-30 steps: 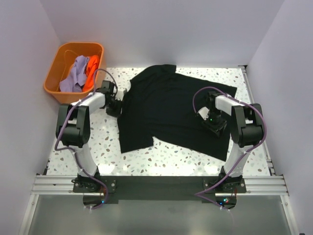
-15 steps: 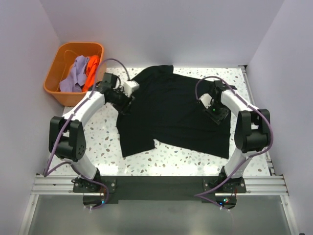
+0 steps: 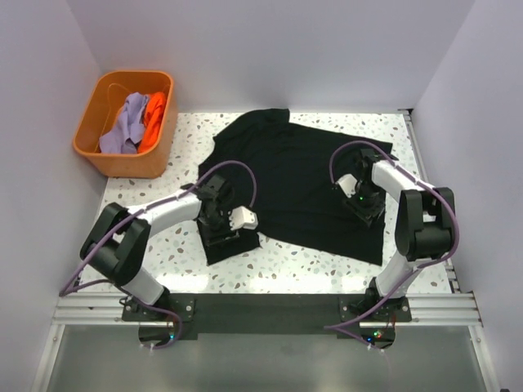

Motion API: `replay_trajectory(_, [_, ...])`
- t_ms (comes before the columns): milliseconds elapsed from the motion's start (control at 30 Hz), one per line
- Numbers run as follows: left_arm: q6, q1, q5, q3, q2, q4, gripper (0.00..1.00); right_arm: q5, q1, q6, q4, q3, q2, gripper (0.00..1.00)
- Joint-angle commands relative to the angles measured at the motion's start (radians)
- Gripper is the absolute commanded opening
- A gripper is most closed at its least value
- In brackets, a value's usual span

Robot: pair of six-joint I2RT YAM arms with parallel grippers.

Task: Fold and stack the t-shirts
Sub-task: Flatten the tshirt out

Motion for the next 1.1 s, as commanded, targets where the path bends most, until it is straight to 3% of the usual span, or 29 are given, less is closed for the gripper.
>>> replay_trajectory(0, [0.05,-0.132,-0.004,-0.122,-0.036,-0.045,0.5,0.01,-0.043,0.009,0.001,0.021,0.031,0.42])
replay_trajectory(133, [0.044,-0.334,0.107,-0.129,-0.056,-0.088,0.49,0.011,-0.105,0.001,-0.002,0.089,0.077,0.42])
replay_trajectory(267, [0.039,-0.339,0.203,0.003,-0.08,-0.134,0.49,0.021,-0.116,-0.008,-0.007,0.152,0.097,0.42])
replay_trajectory(300, [0.032,-0.32,0.21,0.085,-0.083,-0.134,0.49,0.005,-0.116,-0.005,-0.01,0.172,0.096,0.42])
replay_trajectory(433, [-0.053,-0.041,0.261,0.343,0.004,-0.087,0.51,-0.024,-0.113,0.015,-0.027,0.181,0.086,0.42])
replay_trajectory(500, [-0.147,0.08,0.217,0.469,0.099,-0.009,0.52,-0.024,-0.115,0.026,-0.008,0.16,0.091,0.42])
replay_trajectory(667, [-0.258,0.219,0.037,0.621,0.292,0.117,0.52,-0.007,-0.115,0.058,0.047,0.138,0.126,0.4])
replay_trajectory(833, [-0.29,0.286,-0.079,0.635,0.394,0.16,0.5,0.016,-0.115,0.072,0.091,0.141,0.178,0.38])
replay_trajectory(1067, [-0.291,0.314,-0.159,0.42,0.353,0.185,0.45,0.045,-0.104,0.024,0.127,0.066,0.195,0.37])
